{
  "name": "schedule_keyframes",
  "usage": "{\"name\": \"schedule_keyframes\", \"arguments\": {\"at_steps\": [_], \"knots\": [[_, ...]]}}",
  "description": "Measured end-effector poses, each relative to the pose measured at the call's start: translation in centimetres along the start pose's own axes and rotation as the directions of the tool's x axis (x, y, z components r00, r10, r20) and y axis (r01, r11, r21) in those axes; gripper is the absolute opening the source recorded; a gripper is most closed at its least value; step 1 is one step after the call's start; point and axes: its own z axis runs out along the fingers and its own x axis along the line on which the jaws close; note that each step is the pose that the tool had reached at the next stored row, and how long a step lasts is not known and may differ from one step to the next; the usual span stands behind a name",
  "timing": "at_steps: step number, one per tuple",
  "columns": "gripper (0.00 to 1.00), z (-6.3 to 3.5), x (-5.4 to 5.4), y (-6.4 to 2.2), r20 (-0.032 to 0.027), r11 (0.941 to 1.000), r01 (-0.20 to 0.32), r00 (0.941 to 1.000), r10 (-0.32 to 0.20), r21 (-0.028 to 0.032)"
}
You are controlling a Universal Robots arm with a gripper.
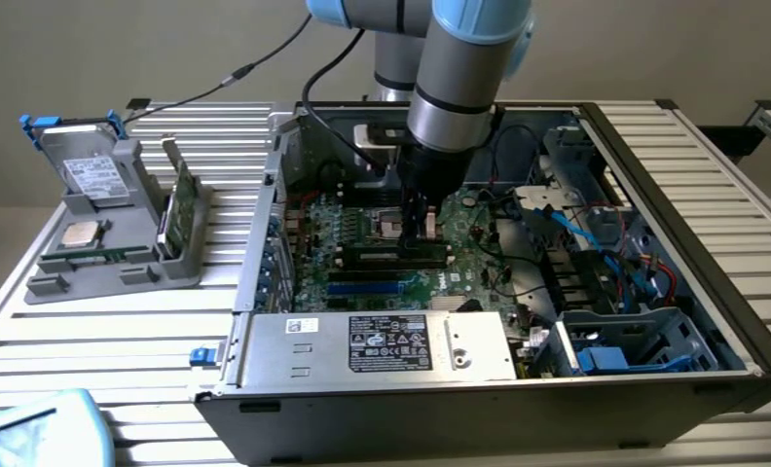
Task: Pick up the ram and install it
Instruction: 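Insert the ram into the slot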
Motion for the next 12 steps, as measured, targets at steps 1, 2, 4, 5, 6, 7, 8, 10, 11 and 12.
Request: {"name": "schedule_keyframes", "arguments": {"at_steps": [1, 2, 4, 5, 6, 7, 8, 10, 11, 12], "knots": [[0.14, 0.03, 0.00, 0.00, 0.0000, 1.0000, 0.000, 1.0000, 0.000, 0.0000], [0.14, 0.06, 0.00, -0.01, 0.0000, 1.0000, 0.000, 1.0000, 0.000, 0.0000], [0.14, 0.13, -0.01, -0.02, 0.0000, 1.0000, 0.000, 1.0000, 0.000, 0.0000], [0.14, 0.17, 0.00, -0.02, -0.0001, 1.0000, 0.000, 1.0000, 0.000, 0.0002], [0.14, 0.21, 0.00, -0.03, -0.0001, 1.0000, 0.000, 1.0000, 0.000, 0.0003], [0.14, 0.25, -0.01, -0.03, -0.0003, 1.0000, 0.000, 1.0000, 0.000, 0.0004], [0.14, 0.30, -0.01, -0.04, -0.0002, 1.0000, 0.000, 1.0000, 0.000, 0.0006], [0.14, 0.33, -0.01, -0.05, -0.0004, 1.0000, 0.000, 1.0000, 0.000, 0.0006], [0.14, 0.33, -0.01, -0.05, -0.0004, 1.0000, 0.000, 1.0000, 0.000, 0.0006], [0.14, 0.33, -0.01, -0.05, -0.0005, 1.0000, 0.000, 1.0000, 0.000, 0.0006]]}}
